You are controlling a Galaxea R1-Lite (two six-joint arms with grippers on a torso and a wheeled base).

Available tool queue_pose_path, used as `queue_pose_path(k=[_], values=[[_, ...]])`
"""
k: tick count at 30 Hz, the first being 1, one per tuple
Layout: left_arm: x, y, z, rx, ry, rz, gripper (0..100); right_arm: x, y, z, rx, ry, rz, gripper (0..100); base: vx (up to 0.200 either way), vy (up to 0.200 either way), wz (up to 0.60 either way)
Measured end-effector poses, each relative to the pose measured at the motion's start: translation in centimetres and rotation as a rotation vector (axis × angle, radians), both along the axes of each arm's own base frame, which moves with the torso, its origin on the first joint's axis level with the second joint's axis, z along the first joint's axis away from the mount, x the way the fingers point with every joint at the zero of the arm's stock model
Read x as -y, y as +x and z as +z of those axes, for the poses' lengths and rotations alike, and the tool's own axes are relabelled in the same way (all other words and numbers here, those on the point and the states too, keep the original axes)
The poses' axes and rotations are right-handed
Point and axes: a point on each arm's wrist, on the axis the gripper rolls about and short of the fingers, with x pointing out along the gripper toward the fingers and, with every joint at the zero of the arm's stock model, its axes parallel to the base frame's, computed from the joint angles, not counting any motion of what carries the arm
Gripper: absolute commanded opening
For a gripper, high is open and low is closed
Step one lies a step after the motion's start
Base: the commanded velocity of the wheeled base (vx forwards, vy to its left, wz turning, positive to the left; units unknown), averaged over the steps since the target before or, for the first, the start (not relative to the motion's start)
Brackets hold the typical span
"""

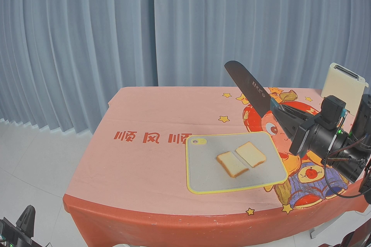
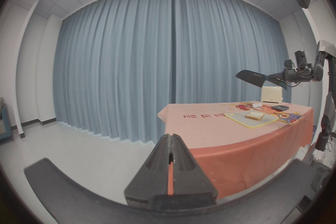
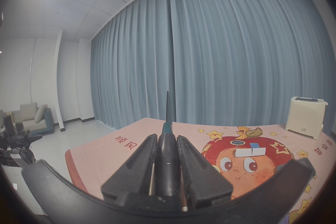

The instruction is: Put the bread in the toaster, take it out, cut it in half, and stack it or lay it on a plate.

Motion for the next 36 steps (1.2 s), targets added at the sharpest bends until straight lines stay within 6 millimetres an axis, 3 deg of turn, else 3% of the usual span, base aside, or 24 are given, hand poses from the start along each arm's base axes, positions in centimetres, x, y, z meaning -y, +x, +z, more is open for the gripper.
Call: queue_pose_path(k=[36], values=[[0.05, -0.38, -0.14, 0.042, 0.002, 0.035, 0, 0.02, -0.13, -0.03, -0.001, 0.001, 0.012, 0, 0.0, 0.0, 0.0]])
